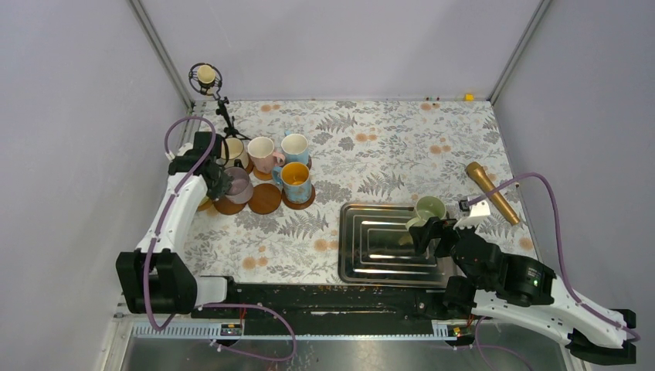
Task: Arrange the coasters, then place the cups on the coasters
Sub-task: Place the cup on the coaster.
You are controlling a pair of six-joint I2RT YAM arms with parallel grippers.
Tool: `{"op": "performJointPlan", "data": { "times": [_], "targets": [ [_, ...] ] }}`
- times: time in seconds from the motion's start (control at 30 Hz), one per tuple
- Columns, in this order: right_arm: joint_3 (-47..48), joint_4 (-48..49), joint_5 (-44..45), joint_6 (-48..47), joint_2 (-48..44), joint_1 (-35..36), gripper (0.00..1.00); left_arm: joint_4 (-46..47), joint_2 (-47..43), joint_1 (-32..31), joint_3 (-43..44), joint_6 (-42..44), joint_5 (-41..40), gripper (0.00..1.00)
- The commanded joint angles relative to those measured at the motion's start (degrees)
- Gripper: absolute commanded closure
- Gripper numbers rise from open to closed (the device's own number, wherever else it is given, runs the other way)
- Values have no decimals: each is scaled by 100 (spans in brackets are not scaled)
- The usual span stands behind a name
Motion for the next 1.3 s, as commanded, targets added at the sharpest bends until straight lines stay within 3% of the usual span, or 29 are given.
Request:
{"op": "performJointPlan", "data": {
  "times": [0.0,0.23,0.8,1.27],
  "targets": [
    [-5,13,327,-70,-92,37,1,409,-33,19,133,-124,-315,100],
    [44,12,382,-94,-89,33,1,389,157,15,183,2,-800,100],
    [215,-82,382,-72,-26,34,1,775,885,299,217,209,-369,100],
    [259,-120,323,-56,-28,35,1,616,872,317,172,183,-691,100]
  ]
}}
